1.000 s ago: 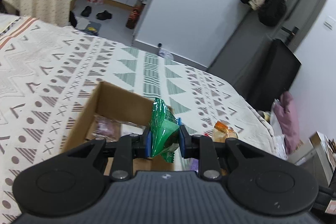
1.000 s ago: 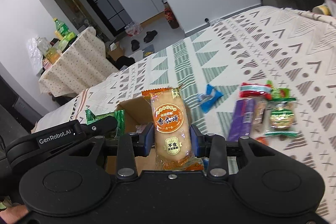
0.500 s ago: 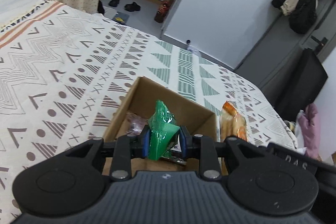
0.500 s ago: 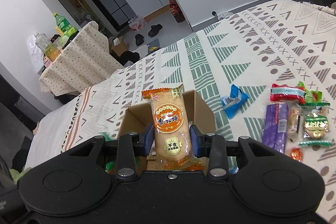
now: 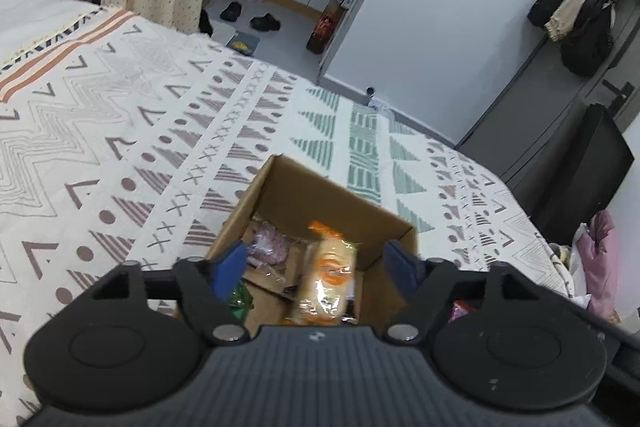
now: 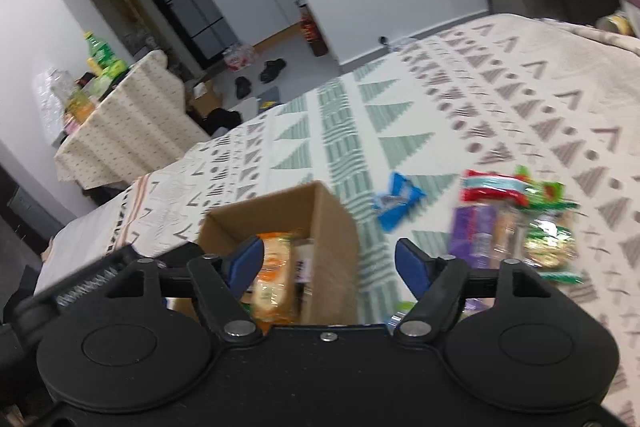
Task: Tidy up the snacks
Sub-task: 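Withdraw both tools from the box toward the remaining snacks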
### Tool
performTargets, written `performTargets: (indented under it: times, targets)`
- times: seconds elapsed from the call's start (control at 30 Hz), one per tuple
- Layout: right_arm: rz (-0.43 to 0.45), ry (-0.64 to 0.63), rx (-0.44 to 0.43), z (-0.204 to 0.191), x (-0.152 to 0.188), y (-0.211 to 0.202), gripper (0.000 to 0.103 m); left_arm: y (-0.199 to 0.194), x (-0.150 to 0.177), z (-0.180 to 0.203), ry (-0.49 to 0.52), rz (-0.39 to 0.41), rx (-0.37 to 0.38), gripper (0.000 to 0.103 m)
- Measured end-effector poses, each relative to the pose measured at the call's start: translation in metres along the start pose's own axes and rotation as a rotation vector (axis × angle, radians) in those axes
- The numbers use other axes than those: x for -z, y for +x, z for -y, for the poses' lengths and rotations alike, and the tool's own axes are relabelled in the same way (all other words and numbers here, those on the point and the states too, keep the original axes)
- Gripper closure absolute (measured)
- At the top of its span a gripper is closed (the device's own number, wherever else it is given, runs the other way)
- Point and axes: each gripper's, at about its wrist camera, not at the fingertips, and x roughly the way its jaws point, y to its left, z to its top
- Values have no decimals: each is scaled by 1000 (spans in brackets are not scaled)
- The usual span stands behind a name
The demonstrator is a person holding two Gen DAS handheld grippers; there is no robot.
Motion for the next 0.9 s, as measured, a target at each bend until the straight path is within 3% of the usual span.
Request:
performTargets:
  times: [0.17,0.4,0.9]
  targets:
    - [17,4,50,22,6,-22,19,-7,5,12,-3,0,20,15]
    - [40,16,95,53,7,-51,13,-15,17,39,59,3,19,9]
    - [78,25,116,119,6,-106,7,-24,51,102,203,-16,69,7]
